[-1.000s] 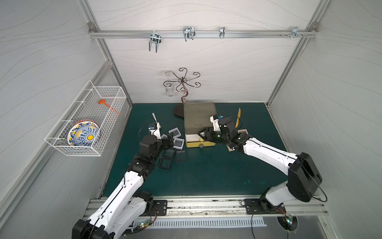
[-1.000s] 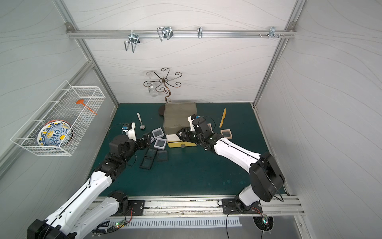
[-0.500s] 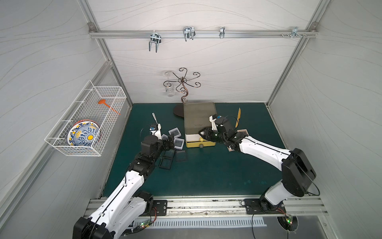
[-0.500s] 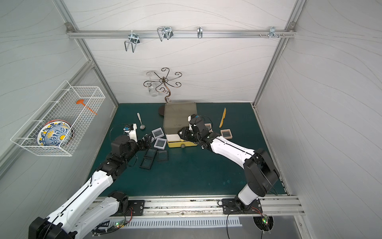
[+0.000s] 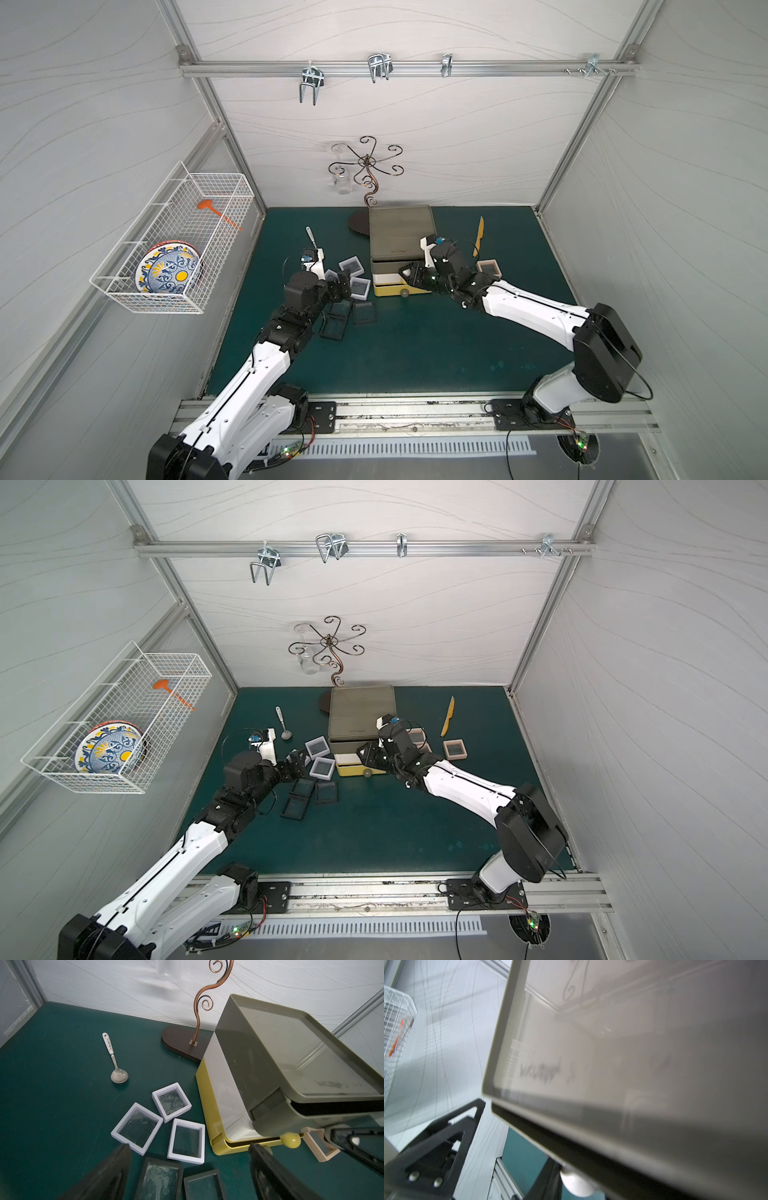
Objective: Place the brooch boxes into the drawer by color
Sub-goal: Open the drawer in the storage box.
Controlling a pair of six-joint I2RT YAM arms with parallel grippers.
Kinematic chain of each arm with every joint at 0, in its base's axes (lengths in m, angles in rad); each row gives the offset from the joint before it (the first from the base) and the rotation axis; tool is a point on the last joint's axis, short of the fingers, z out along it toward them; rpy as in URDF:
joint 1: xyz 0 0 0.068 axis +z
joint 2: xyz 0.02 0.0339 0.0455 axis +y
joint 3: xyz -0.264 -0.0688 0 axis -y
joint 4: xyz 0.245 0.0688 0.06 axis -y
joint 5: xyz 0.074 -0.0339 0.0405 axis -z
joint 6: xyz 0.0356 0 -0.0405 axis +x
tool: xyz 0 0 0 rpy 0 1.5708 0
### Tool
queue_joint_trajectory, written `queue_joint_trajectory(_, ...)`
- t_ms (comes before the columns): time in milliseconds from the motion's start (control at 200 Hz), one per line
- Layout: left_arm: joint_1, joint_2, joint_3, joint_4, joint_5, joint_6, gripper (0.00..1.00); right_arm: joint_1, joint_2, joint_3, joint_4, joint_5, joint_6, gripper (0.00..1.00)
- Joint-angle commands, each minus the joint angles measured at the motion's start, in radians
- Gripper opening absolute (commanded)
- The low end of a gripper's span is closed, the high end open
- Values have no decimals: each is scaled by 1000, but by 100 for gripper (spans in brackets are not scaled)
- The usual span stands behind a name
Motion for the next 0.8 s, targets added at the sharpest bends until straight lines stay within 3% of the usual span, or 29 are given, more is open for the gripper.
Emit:
queue_joint_trajectory(0, 5, 2, 32, 30, 0, -14, 92, 51, -68, -44, -46, 1, -18, 25)
queue_joint_trajectory(340, 5, -5, 44, 11, 6, -27, 92, 155, -249, -165, -134, 49, 4, 26)
queue_joint_trajectory(615, 5, 6, 53, 4, 6, -30, 92, 194, -271, -213, -149, 78, 10, 31)
queue_joint_trajectory(685, 5, 12, 58, 4, 10, -30, 92, 194, -268, -217, -139, 82, 6, 37)
queue_joint_trajectory(795, 6, 20, 66, 1, 14, -30, 92, 194, -261, -203, -150, 75, -7, 60)
